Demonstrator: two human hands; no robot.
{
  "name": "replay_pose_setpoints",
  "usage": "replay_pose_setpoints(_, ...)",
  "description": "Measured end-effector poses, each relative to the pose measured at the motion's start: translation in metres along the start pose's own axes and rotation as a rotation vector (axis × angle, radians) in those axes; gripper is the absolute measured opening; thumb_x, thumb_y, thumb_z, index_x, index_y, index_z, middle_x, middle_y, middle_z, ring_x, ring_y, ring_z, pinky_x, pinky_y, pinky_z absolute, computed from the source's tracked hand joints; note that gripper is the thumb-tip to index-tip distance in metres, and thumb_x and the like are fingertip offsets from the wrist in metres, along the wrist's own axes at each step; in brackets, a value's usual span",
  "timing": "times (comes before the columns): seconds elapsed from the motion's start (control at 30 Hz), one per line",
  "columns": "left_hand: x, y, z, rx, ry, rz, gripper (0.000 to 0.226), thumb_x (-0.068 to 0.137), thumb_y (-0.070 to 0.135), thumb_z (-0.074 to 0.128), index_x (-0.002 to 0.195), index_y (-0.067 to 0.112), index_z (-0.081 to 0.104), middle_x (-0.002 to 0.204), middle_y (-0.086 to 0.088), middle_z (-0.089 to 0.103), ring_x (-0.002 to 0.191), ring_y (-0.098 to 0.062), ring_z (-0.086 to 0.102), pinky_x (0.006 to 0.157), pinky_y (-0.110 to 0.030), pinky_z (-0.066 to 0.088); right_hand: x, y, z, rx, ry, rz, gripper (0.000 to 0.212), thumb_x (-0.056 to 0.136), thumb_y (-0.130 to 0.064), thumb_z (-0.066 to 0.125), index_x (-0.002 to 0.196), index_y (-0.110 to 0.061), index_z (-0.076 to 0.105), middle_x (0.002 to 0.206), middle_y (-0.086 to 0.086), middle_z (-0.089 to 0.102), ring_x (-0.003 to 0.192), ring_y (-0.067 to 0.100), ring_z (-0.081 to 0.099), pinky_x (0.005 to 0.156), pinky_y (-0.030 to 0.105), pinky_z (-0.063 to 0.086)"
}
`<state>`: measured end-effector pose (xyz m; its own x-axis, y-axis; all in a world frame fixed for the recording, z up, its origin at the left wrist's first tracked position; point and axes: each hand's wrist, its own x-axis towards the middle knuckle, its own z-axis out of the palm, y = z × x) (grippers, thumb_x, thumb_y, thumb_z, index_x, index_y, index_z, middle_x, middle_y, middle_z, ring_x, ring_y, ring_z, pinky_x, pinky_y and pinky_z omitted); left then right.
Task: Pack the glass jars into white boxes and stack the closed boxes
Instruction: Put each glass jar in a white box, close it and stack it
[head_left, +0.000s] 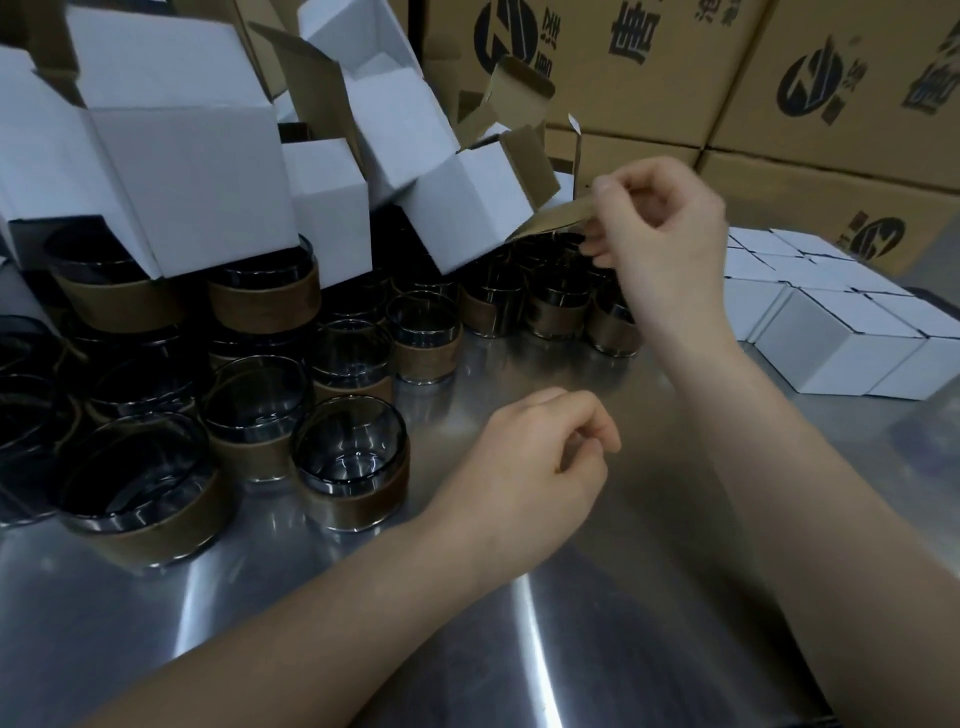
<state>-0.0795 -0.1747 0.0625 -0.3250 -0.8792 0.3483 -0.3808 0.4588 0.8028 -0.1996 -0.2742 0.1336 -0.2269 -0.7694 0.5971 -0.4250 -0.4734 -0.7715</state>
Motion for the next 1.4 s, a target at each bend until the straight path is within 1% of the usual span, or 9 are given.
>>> replay_pose_setpoints(0.27, -0.003, 0.007, -0.003, -0.031, 0.09, 0.122, 0.018, 0.087, 0.008, 0.052, 0.091, 0.018, 0.066, 0.086, 0.009, 0.061, 0.078, -0.013, 0.058, 0.071, -0.029, 0.045, 0.01, -0.007, -0.025, -0.064, 0.19, -0.177, 0.012, 0.08, -0.013, 0.056, 0.079, -0.025, 0.055, 0.069, -0.006, 0.055, 0.07, 0.028, 0.059, 0.071, 0.048, 0.052)
replay_pose_setpoints(0.47, -0.003, 0.012, -0.007, 0.043, 0.332, 0.273, 0.031, 0.082, -0.003, 0.052, 0.108, 0.009, 0.064, 0.109, 0.001, 0.061, 0.105, -0.013, 0.056, 0.091, -0.024, 0.044, 0.015, -0.003, -0.045, -0.073, 0.268, -0.292, 0.023, 0.079, -0.006, 0.046, 0.09, -0.014, 0.064, 0.078, -0.016, 0.054, 0.066, -0.002, 0.046, 0.067, 0.019, 0.037)
replay_pose_setpoints(0.57, -0.003, 0.012, -0.008, 0.04, 0.421, 0.273, 0.037, 0.082, 0.002, 0.055, 0.118, 0.008, 0.059, 0.127, -0.006, 0.051, 0.121, -0.016, 0.048, 0.102, -0.03, 0.04, 0.016, 0.0, -0.051, -0.059, 0.273, -0.329, 0.03, 0.085, -0.004, 0.045, 0.102, -0.011, 0.069, 0.089, -0.013, 0.061, 0.075, -0.005, 0.051, 0.072, 0.016, 0.04)
replay_pose_setpoints(0.7, -0.002, 0.013, -0.011, 0.012, 0.469, 0.184, 0.043, 0.086, 0.021, 0.055, 0.129, 0.018, 0.049, 0.143, -0.006, 0.032, 0.134, -0.012, 0.032, 0.109, -0.021, 0.029, 0.014, 0.004, -0.05, -0.019, 0.186, -0.378, 0.033, 0.091, -0.002, 0.049, 0.118, -0.012, 0.064, 0.109, -0.001, 0.065, 0.104, 0.004, 0.06, 0.092, 0.022, 0.046)
replay_pose_setpoints(0.83, -0.001, 0.011, -0.011, -0.052, 0.426, 0.107, 0.045, 0.087, 0.037, 0.058, 0.128, 0.041, 0.041, 0.151, 0.01, 0.015, 0.142, -0.005, 0.017, 0.112, -0.018, 0.023, 0.013, 0.006, -0.048, -0.019, 0.069, -0.481, 0.036, 0.094, -0.001, 0.052, 0.129, -0.013, 0.053, 0.119, -0.005, 0.06, 0.112, 0.012, 0.057, 0.1, 0.026, 0.044)
replay_pose_setpoints(0.97, 0.0, 0.008, -0.01, -0.037, 0.364, 0.057, 0.051, 0.081, 0.048, 0.062, 0.127, 0.05, 0.04, 0.15, 0.024, 0.009, 0.141, 0.004, 0.009, 0.113, -0.022, 0.018, 0.01, 0.007, -0.044, 0.03, -0.054, -0.502, 0.038, 0.097, -0.004, 0.054, 0.133, -0.013, 0.049, 0.113, -0.005, 0.062, 0.091, 0.01, 0.057, 0.083, 0.03, 0.046)
replay_pose_setpoints(1.13, 0.004, 0.002, -0.011, 0.035, 0.34, -0.007, 0.074, 0.078, 0.037, 0.075, 0.142, 0.034, 0.037, 0.15, 0.007, 0.028, 0.129, 0.007, 0.029, 0.095, 0.007, 0.018, 0.001, 0.006, -0.031, 0.108, -0.139, -0.429, 0.042, 0.095, -0.002, 0.057, 0.134, -0.014, 0.05, 0.093, -0.017, 0.059, 0.072, 0.005, 0.054, 0.066, 0.02, 0.05)
replay_pose_setpoints(1.23, 0.006, -0.003, -0.011, 0.006, 0.349, -0.055, 0.084, 0.076, 0.027, 0.077, 0.145, 0.032, 0.031, 0.144, 0.012, 0.035, 0.116, 0.015, 0.037, 0.087, 0.009, 0.022, -0.004, 0.003, -0.027, 0.127, -0.192, -0.349, 0.042, 0.093, -0.007, 0.062, 0.132, -0.02, 0.053, 0.08, -0.004, 0.053, 0.064, 0.016, 0.052, 0.053, 0.023, 0.051)
replay_pose_setpoints(1.4, 0.007, -0.008, -0.011, 0.004, 0.39, -0.098, 0.09, 0.077, 0.021, 0.078, 0.147, 0.036, 0.025, 0.142, 0.017, 0.034, 0.111, 0.02, 0.036, 0.083, 0.011, 0.023, -0.005, 0.0, -0.026, 0.045, -0.214, -0.096, 0.04, 0.076, -0.046, 0.076, 0.102, -0.035, 0.048, 0.071, -0.001, 0.051, 0.062, 0.015, 0.056, 0.044, 0.027, 0.05)
